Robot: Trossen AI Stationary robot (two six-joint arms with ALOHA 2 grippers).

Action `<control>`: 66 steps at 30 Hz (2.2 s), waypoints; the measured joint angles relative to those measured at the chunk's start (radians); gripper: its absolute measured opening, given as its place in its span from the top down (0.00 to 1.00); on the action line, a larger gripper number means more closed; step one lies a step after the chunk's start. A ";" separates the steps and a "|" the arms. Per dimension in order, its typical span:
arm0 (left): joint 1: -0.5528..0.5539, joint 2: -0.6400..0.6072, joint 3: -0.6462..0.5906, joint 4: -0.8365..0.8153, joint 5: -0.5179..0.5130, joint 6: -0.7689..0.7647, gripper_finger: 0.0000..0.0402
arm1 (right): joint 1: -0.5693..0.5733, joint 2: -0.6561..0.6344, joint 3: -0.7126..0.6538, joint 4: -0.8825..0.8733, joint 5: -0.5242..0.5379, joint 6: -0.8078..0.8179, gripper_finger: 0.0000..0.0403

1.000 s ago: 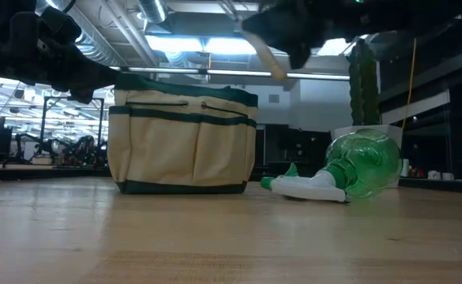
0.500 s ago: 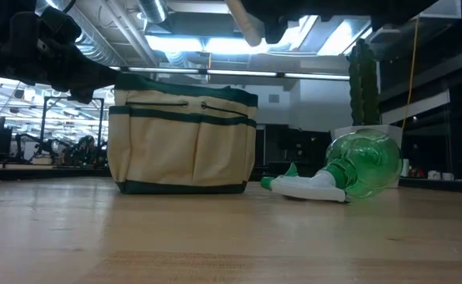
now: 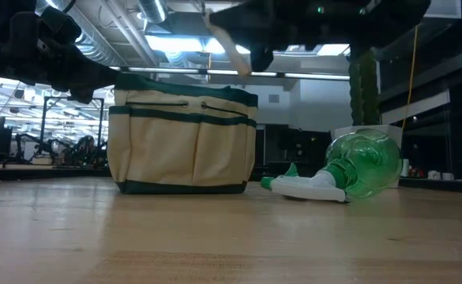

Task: Pick & Place Garden tools in Gardening bag
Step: Put the hand rake into the gardening bag

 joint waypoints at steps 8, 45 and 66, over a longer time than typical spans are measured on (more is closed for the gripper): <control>0.000 0.000 0.000 0.000 0.000 0.000 0.99 | -0.018 -0.045 0.000 -0.042 0.003 -0.052 0.81; 0.000 0.000 0.000 0.000 0.000 0.000 0.99 | -0.018 -0.037 0.000 0.130 0.441 -0.257 0.81; 0.000 0.000 0.000 0.000 0.000 0.000 0.99 | -0.157 -0.023 0.038 0.128 -0.023 -0.217 0.81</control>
